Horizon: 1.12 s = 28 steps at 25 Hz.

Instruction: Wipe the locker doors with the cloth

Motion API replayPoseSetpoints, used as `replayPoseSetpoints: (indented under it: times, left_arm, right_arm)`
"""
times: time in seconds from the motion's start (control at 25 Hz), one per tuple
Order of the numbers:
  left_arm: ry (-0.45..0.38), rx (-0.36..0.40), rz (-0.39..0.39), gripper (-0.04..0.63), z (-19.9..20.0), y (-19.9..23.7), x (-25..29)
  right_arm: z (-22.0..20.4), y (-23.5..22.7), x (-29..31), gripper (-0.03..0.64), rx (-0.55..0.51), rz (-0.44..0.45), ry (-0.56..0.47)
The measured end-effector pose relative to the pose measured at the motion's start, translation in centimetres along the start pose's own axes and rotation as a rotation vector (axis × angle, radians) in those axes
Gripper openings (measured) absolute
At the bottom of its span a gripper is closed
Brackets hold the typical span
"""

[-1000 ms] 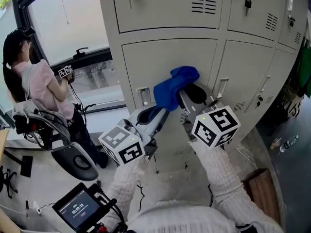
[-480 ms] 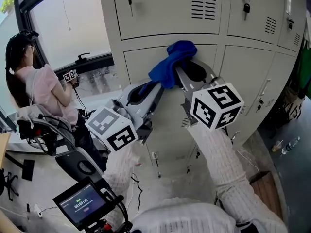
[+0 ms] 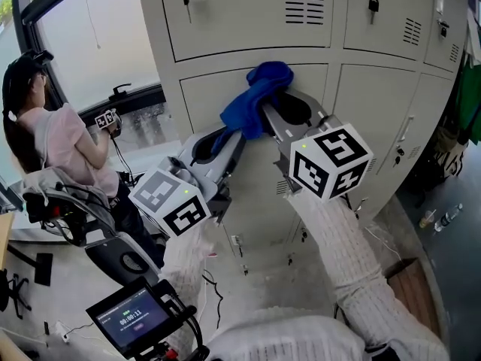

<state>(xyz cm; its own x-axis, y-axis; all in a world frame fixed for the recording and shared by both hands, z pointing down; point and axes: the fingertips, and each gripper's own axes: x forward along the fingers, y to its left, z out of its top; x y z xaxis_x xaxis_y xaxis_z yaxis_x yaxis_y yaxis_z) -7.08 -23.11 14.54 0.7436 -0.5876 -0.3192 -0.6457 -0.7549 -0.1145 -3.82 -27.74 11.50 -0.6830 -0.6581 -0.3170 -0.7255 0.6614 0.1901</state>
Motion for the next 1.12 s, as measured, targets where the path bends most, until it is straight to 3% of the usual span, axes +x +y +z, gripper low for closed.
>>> replayPoseSetpoints:
  times: [0.2, 0.4, 1.12]
  left_arm:
    - [0.027, -0.028, 0.015, 0.006, -1.7, 0.0, -0.4]
    - [0.113, -0.034, 0.02, 0.006, -4.8, 0.3, -0.8]
    - [0.271, -0.283, 0.064, 0.006, -17.5, -1.8, -3.0]
  right_arm:
    - [-1.9, 0.3, -0.8, 0.052, 0.032, 0.0, 0.011]
    - [-4.8, 0.3, -2.0, 0.052, 0.067, -0.012, 0.062]
    - [-17.5, 2.0, -5.4, 0.052, 0.198, -0.015, 0.297]
